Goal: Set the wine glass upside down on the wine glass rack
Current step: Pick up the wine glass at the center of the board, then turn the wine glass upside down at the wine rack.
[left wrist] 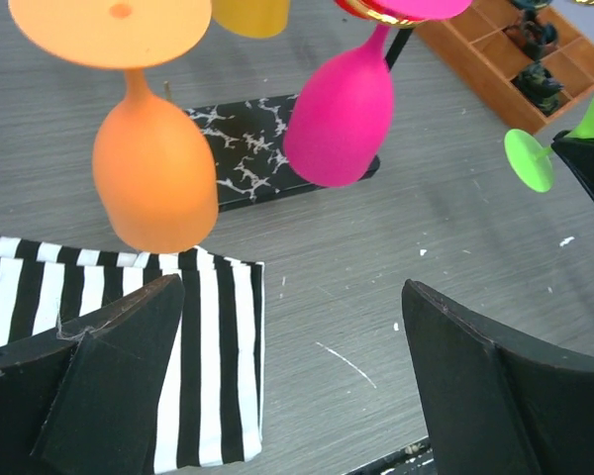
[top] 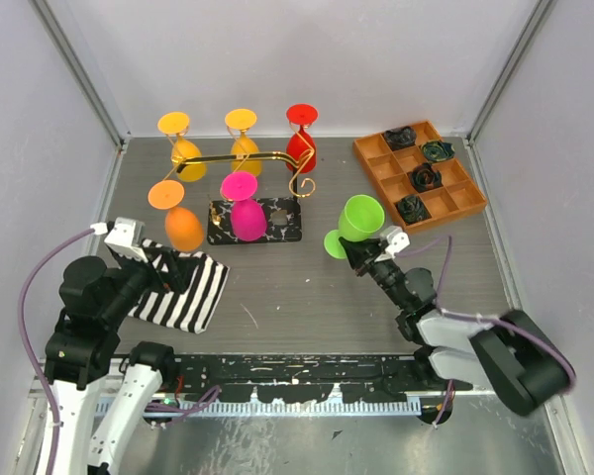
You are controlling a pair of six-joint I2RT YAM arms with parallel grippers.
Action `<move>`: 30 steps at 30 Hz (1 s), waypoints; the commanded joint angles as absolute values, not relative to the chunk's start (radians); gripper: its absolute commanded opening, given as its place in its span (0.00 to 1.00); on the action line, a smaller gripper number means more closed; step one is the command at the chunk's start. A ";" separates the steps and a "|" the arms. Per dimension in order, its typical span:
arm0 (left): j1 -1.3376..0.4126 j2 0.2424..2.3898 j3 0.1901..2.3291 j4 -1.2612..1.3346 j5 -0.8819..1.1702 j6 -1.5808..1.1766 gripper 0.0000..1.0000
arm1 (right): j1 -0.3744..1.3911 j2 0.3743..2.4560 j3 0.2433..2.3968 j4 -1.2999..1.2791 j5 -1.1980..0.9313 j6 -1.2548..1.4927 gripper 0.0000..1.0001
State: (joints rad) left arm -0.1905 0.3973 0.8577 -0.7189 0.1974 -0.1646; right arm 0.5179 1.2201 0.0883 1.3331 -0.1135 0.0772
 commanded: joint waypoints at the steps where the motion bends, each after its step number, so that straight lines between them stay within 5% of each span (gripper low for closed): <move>1: -0.216 0.440 0.961 -0.746 0.267 -0.156 0.98 | 0.523 0.985 0.129 1.070 -0.162 0.055 0.01; 9: -0.222 0.552 1.051 -0.637 0.452 -0.296 0.97 | 0.523 0.607 0.178 0.762 -0.221 0.037 0.01; 17: -0.276 0.617 1.066 -0.385 0.490 -0.538 0.93 | 0.523 0.459 0.235 0.655 -0.222 0.042 0.01; 20: -0.438 0.688 1.091 -0.364 0.351 -0.510 0.93 | 0.523 0.439 0.255 0.624 -0.217 0.038 0.01; 26: -1.062 0.905 1.152 -0.282 -0.228 -0.325 0.95 | 0.523 0.382 0.277 0.593 -0.176 0.016 0.01; 30: -1.134 1.013 1.159 -0.116 -0.261 -0.364 0.93 | 0.522 0.356 0.286 0.616 -0.149 0.010 0.01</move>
State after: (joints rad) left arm -1.0824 0.9577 1.1275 -0.3019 -0.0643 -0.3809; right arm 0.5179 0.3805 0.2287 0.5678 -0.1852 0.0311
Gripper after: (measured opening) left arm 0.942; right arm 0.195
